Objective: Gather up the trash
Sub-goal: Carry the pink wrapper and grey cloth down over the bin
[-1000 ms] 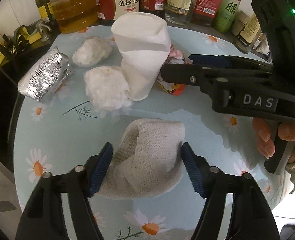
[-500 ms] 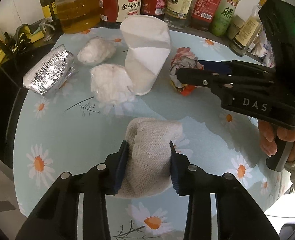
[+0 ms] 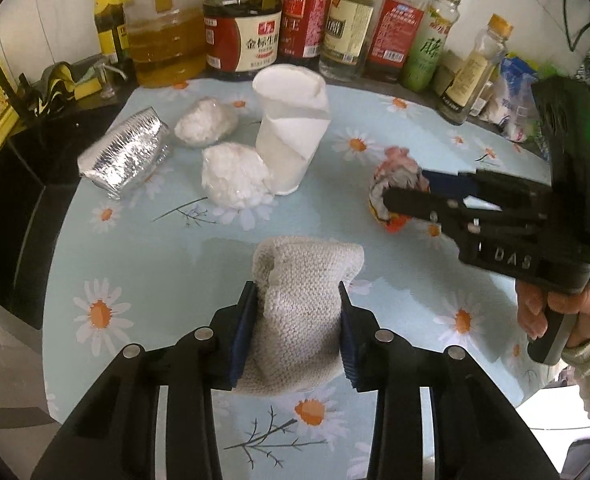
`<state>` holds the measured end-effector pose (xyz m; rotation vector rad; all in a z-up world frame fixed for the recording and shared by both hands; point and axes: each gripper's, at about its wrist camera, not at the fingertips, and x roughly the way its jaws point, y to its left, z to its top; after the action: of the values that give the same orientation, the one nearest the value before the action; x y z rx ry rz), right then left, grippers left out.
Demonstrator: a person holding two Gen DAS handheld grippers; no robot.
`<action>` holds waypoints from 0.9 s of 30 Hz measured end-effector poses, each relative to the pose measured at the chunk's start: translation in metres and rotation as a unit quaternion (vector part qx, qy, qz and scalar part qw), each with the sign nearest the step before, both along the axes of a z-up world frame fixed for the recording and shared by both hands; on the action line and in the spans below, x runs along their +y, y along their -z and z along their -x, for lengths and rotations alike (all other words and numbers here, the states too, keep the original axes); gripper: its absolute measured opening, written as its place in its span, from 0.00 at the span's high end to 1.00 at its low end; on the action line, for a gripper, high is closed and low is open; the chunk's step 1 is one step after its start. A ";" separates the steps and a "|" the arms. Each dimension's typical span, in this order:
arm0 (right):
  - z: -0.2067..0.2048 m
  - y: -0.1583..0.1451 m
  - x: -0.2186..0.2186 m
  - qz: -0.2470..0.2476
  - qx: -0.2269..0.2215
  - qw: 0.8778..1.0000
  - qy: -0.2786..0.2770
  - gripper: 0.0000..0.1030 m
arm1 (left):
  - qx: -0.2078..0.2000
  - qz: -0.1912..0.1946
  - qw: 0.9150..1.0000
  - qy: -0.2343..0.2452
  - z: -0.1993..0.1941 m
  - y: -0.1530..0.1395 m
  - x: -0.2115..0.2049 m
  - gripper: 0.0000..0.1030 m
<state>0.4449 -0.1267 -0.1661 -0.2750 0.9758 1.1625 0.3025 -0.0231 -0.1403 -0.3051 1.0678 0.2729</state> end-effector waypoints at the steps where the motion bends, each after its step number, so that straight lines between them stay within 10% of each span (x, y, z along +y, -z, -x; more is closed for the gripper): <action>1: 0.004 -0.002 -0.002 0.001 -0.003 1.000 0.003 0.58 | -0.004 0.000 1.000 0.003 0.002 -0.002 0.000 0.65; 27: 0.184 -0.044 -0.035 0.004 -0.018 0.987 0.159 0.58 | -0.081 0.015 0.985 0.155 0.107 -0.036 0.017 0.65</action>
<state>0.2610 -0.1621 -0.1216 -0.1399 0.9547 0.8601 0.1953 -0.0063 -0.1042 -0.1810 0.9439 -0.0464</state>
